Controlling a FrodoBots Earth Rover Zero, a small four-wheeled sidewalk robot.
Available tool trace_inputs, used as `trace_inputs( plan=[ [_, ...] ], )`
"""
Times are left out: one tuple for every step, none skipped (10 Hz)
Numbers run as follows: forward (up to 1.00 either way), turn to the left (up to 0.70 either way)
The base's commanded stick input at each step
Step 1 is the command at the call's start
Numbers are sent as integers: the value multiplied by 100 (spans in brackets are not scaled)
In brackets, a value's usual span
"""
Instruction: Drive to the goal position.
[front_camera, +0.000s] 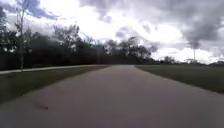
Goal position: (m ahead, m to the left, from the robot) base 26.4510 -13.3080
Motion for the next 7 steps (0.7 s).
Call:
trace_inputs(
  plan=[
    [100, 0],
    [100, 0],
    [100, 0],
    [100, 0],
    [100, 0],
    [100, 0],
    [100, 0]
  ],
)
